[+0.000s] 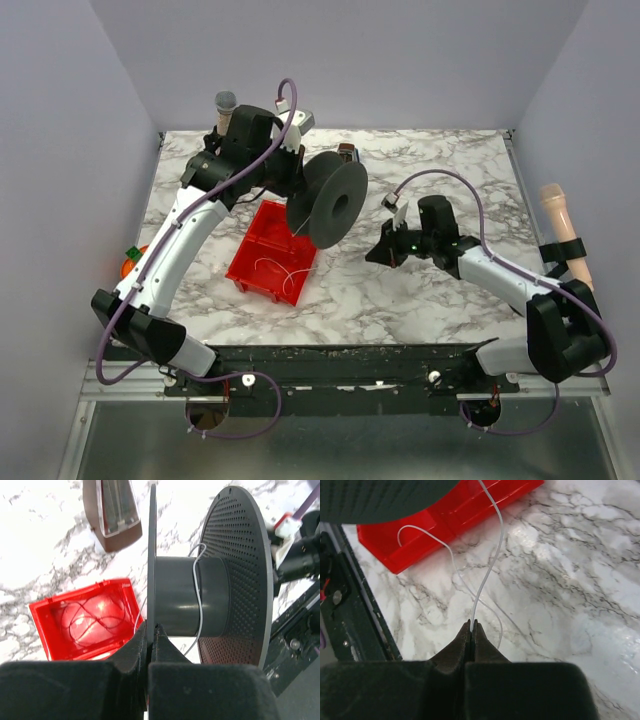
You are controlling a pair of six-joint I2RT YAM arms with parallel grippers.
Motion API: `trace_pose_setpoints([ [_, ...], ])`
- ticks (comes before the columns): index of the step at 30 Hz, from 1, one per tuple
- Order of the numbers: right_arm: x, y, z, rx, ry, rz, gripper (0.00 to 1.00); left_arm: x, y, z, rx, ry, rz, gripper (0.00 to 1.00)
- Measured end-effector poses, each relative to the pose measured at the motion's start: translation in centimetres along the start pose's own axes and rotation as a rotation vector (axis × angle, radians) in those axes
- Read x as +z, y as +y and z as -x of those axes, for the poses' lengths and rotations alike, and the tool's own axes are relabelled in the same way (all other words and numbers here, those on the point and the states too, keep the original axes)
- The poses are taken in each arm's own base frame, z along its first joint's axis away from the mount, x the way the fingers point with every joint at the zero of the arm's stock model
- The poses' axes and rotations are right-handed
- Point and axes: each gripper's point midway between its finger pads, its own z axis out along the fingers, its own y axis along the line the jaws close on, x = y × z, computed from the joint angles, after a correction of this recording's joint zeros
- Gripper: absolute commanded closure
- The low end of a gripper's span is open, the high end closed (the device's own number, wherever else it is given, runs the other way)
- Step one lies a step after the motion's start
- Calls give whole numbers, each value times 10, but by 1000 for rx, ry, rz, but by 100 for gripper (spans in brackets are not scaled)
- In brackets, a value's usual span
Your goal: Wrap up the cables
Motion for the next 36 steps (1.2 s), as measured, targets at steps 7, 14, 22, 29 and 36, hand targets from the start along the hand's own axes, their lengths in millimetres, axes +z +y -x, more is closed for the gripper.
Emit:
trace_pose_setpoints([
  [7, -8, 27, -1, -2, 4, 115, 99, 1, 12, 30, -32, -120, 55, 100],
  [14, -17, 47, -2, 0, 12, 201, 99, -3, 38, 59, -89, -222, 133, 100],
  [22, -22, 58, -1, 16, 11, 244, 99, 5, 41, 72, -114, -254, 133, 100],
  [29, -41, 13, 16, 121, -67, 91, 99, 3, 63, 69, -128, -253, 190, 100],
  [36, -41, -7, 32, 156, -80, 20, 99, 2, 55, 51, -102, -212, 141, 100],
])
